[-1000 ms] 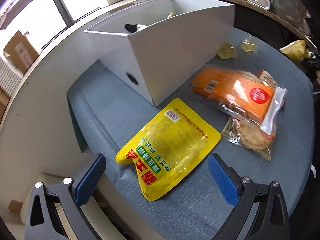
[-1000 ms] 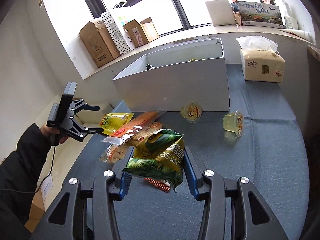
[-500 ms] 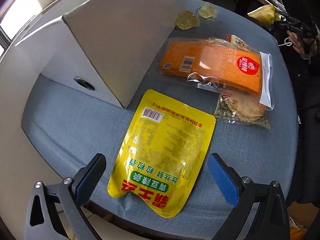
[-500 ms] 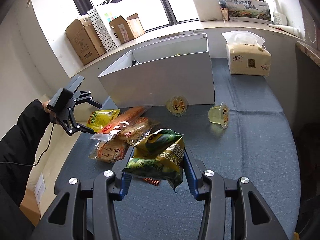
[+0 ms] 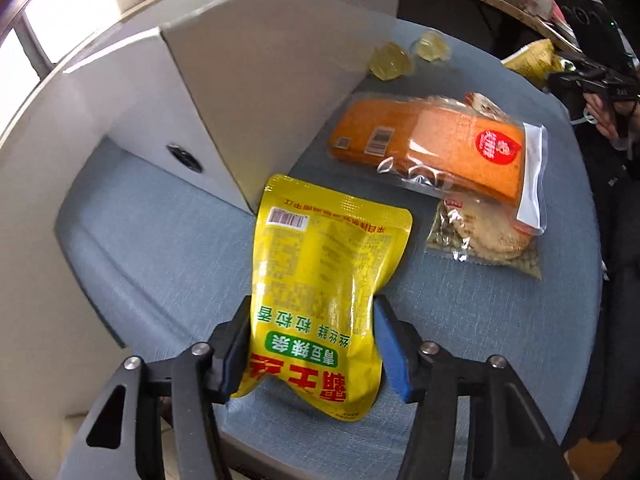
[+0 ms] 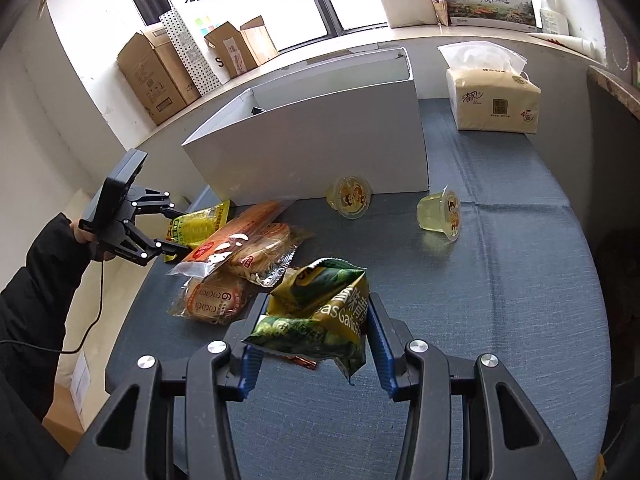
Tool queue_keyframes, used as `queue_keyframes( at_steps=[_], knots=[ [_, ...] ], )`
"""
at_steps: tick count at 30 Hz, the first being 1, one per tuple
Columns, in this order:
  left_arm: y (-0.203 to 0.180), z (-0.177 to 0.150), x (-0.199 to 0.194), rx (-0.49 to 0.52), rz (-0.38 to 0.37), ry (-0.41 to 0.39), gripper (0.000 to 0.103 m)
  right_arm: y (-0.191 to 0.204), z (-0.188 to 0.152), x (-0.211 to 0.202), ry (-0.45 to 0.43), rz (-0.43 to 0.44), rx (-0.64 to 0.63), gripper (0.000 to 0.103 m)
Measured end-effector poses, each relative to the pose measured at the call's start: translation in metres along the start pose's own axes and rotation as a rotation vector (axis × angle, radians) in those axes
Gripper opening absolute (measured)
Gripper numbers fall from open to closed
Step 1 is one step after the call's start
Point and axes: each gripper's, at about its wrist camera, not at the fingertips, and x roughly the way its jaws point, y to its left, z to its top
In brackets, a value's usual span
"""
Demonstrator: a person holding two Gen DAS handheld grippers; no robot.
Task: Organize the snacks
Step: 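Grasp green snack bag with right gripper while left gripper grasps yellow pouch, then drop yellow pouch into white box with left gripper while right gripper drops green bag in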
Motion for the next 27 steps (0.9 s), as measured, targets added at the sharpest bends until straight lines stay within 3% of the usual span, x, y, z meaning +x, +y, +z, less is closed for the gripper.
queue_keyframes(
  at_steps=[5,9,10,12,16,24,27],
  knots=[
    [-0.024,-0.019,-0.039,-0.125,0.125,-0.123,0.056,0.002,0.001,0.0,-0.008,0.034,-0.006,0.05],
    [-0.047,-0.031,-0.072,-0.284,0.194,-0.223,0.056,0.005,0.007,0.0,-0.023,0.061,-0.019,0.05],
    [-0.05,-0.03,-0.078,-0.329,0.178,-0.241,0.056,0.006,0.01,0.0,-0.028,0.07,-0.023,0.05],
    [-0.062,-0.028,-0.09,-0.425,0.224,-0.286,0.056,0.008,0.017,-0.002,-0.045,0.086,-0.025,0.05],
    [-0.052,-0.017,-0.111,-0.629,0.16,-0.364,0.056,0.014,0.043,-0.007,-0.09,0.118,-0.043,0.05],
    [-0.03,0.079,-0.125,-0.681,0.189,-0.479,0.058,0.027,0.141,0.002,-0.173,0.119,-0.115,0.05],
    [-0.011,0.117,-0.122,-0.694,0.239,-0.476,0.06,0.023,0.18,0.022,-0.17,0.097,-0.122,0.05]
  ],
)
